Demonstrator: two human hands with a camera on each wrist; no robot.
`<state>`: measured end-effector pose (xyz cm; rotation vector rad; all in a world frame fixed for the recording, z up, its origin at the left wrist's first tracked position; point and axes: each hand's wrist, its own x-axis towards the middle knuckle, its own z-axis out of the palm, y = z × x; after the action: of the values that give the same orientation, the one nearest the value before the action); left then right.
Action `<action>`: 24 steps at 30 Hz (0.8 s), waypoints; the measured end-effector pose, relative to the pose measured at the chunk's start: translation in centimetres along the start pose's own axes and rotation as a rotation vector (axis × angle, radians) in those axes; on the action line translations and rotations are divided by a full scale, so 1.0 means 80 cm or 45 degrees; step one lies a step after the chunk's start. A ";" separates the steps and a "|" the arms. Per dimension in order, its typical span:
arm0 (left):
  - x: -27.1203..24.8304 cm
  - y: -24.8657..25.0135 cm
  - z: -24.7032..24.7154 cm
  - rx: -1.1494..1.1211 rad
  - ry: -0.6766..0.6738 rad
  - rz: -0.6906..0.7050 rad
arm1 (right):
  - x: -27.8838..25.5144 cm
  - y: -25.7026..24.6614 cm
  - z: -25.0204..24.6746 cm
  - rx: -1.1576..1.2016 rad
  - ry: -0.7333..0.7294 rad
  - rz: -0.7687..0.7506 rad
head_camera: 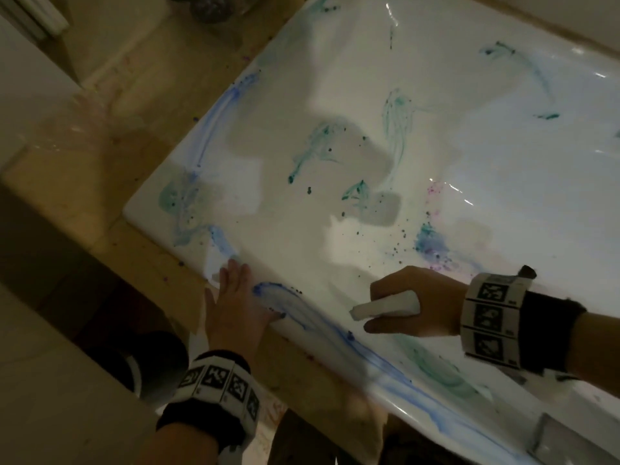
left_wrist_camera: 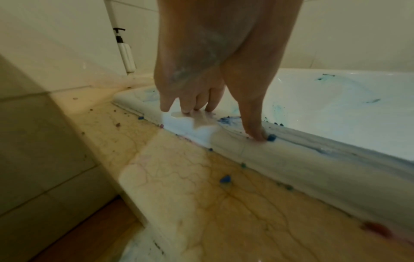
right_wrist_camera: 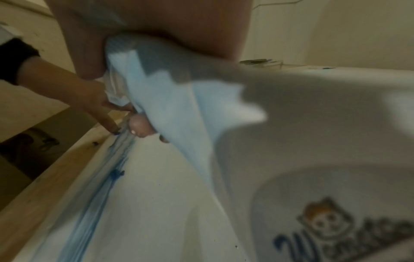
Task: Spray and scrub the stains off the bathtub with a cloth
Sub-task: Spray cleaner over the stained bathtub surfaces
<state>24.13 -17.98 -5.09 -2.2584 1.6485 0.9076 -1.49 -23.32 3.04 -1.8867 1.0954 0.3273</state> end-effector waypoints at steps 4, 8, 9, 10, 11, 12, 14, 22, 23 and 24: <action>-0.011 0.007 -0.001 0.021 0.019 0.068 | -0.025 0.009 0.007 0.065 -0.008 0.091; -0.030 0.024 0.002 0.040 -0.075 0.163 | -0.050 0.014 0.009 0.057 0.009 0.141; -0.035 0.029 0.002 0.040 -0.090 0.184 | -0.058 0.012 0.007 0.083 0.022 0.154; -0.039 0.035 0.002 0.042 -0.092 0.206 | -0.066 0.008 0.004 0.076 0.030 0.157; -0.043 0.039 0.001 0.042 -0.085 0.230 | -0.073 0.003 0.000 0.041 0.036 0.159; -0.047 0.043 -0.001 0.037 -0.078 0.256 | -0.081 -0.002 -0.003 0.017 0.058 0.157; -0.052 0.051 -0.007 -0.018 -0.106 0.314 | -0.100 -0.008 -0.011 0.061 0.174 0.159; -0.095 0.094 0.000 -0.063 -0.563 0.543 | -0.180 -0.048 0.027 0.114 1.217 0.075; -0.101 0.095 0.004 -0.046 -0.596 0.541 | -0.185 -0.054 0.044 0.131 1.252 0.121; -0.106 0.097 0.006 0.018 -0.626 0.555 | -0.187 -0.060 0.060 0.162 1.264 0.189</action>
<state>15.28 -13.81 0.95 -1.5039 1.9030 1.4008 -5.28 -10.15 12.15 -1.8574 1.8365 -0.6691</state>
